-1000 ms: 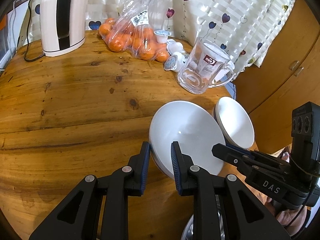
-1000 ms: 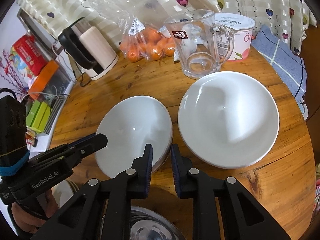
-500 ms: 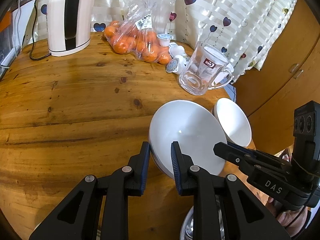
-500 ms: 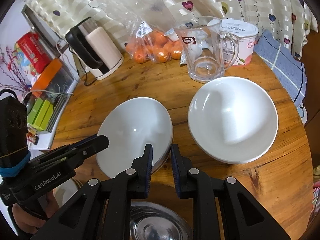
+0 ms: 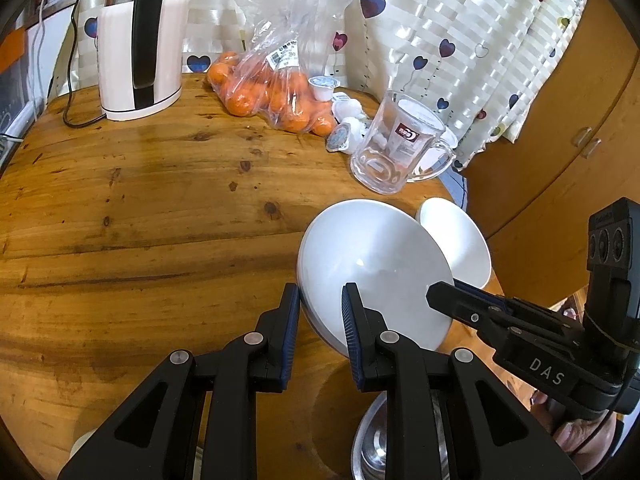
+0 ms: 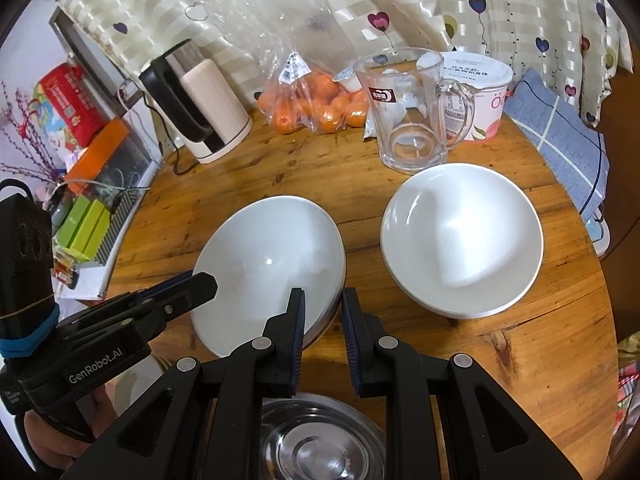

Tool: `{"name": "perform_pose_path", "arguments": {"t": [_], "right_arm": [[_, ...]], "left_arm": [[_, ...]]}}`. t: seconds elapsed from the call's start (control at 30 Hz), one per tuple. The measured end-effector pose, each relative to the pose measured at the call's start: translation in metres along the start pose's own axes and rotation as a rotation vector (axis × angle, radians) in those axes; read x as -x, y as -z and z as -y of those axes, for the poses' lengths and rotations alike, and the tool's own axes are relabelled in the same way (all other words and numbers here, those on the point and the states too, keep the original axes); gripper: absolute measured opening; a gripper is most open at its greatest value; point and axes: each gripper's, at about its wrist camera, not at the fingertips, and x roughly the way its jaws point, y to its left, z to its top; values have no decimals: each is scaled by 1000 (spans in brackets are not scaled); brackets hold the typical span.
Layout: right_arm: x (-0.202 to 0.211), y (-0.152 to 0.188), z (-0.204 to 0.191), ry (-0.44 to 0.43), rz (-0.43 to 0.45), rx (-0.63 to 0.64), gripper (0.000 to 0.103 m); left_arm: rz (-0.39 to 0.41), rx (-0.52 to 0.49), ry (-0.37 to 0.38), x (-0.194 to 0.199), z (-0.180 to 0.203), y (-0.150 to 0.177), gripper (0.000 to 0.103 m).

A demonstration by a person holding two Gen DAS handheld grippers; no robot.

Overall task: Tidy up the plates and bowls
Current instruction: 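Lift the white bowl with both grippers toward the steel bowl, then lower the white bowl into the steel bowl with both grippers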

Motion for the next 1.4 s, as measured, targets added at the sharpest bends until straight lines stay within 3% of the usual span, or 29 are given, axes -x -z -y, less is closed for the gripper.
{"name": "perform_pose_path", "arguments": {"t": [0.67,1.4], "right_arm": [[23,9,-3,-5,32,4,18],[61,46,-10,9,43,17,18]], "left_arm": [[23,-17,-5,20,11,8,22],[27,-36,-6,50,32,41,22]]}}
